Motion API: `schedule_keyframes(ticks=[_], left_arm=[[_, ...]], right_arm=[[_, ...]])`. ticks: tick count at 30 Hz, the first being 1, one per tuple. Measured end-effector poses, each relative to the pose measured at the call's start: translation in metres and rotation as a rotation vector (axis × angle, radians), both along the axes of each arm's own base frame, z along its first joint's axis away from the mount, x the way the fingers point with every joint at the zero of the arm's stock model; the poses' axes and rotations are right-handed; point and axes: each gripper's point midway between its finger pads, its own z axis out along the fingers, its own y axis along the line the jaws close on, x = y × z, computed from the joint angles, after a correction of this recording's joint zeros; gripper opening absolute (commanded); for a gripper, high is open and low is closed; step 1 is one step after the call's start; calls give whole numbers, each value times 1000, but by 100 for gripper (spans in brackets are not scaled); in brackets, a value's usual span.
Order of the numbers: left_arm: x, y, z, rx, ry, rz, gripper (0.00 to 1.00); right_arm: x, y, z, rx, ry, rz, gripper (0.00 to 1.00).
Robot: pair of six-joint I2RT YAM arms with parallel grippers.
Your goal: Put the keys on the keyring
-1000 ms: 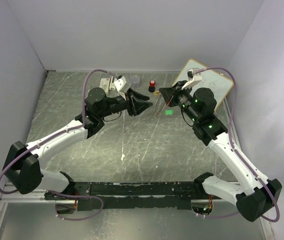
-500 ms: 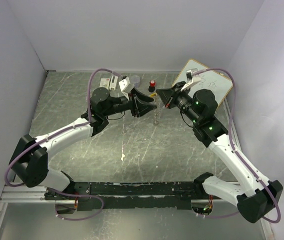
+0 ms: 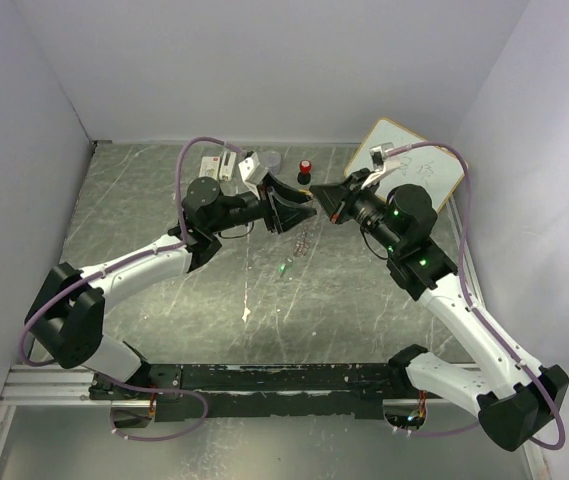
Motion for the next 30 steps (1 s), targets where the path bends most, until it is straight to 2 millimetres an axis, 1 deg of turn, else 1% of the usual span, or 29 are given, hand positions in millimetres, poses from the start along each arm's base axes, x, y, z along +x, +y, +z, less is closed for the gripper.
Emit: schedule_keyframes(ticks=[5,8,10,13,17,18,30], left_arm=[[0,0,3,-14,-9,-1,55],[1,-1,3,-16,-10,0,51],[2,-1,2,-16,-10,0,43],[2,-2,1,-18,-8,-1,27],[3,-2,2,-19,-8,0,9],[3,-1,2,-19,-8,1,7],[3,0,2,-18,-10,10,7]], right_arm=[[-3,3,1,2,-3,13,0],[-5,4,2,3,-5,20,0],[-6,4,3,4,-8,22,0],[-6,4,4,6,-11,23,0],[-7,4,4,8,-14,23,0],[-7,4,5,10,-17,21,0],[-4,-1,5,15,-18,-15,0]])
